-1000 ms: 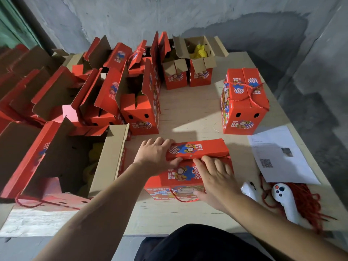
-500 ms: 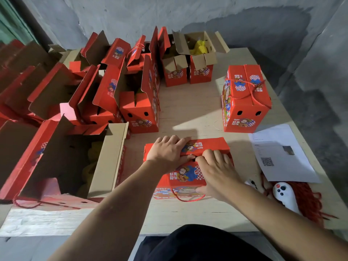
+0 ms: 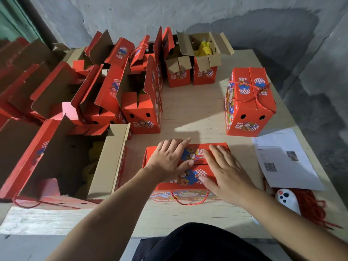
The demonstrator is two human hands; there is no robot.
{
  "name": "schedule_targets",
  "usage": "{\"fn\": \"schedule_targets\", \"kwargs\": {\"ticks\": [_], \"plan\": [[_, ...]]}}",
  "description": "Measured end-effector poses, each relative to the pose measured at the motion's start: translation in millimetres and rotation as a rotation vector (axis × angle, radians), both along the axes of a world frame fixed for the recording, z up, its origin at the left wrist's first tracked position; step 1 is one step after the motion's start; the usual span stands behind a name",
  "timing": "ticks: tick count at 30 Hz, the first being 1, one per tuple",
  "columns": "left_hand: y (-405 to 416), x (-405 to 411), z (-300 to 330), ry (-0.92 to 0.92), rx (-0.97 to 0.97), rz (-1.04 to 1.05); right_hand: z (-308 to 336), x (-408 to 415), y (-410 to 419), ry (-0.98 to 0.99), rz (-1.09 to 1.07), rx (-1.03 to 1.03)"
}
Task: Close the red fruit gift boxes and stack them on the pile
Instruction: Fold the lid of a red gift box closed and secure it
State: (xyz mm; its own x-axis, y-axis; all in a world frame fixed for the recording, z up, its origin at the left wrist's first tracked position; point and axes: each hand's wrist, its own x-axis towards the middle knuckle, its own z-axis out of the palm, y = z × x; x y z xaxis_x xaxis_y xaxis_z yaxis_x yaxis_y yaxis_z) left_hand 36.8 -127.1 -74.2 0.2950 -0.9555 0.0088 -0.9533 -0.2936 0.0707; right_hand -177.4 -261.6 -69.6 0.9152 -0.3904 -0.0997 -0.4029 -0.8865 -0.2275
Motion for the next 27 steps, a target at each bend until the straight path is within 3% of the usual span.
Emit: {"fn": "schedule_targets", "kwargs": {"ticks": [2, 4, 7, 12, 17, 27], "plan": [[12.2, 6.6, 1.1, 0.022, -0.067, 0.085, -1.7, 3.2, -4.2, 0.007, 0.015, 0.004], [31.9, 13.8, -1.4, 0.048, -0.082, 0.313, 0.8, 6.9, -9.5, -0.043, 0.001, -0.019], [50.0, 12.6, -8.6, 0.361, -0.012, 0.621, -3.0, 12.3, -16.1, -0.047, -0.079, -0.031], [44.2, 9.5, -7.5, 0.550, -0.122, 0.650, -7.4, 20.5, -16.3, -0.019, -0.118, -0.057], [55.2, 1.2, -6.3, 0.695, -0.305, 0.692, -0.5, 16.2, -24.3, -0.126, -0.138, -0.002], [74.8, -45.9, -10.5, 0.800, -0.436, 0.893, 1.3, 23.8, -24.8, -0.020, -0.213, 0.072]]}}
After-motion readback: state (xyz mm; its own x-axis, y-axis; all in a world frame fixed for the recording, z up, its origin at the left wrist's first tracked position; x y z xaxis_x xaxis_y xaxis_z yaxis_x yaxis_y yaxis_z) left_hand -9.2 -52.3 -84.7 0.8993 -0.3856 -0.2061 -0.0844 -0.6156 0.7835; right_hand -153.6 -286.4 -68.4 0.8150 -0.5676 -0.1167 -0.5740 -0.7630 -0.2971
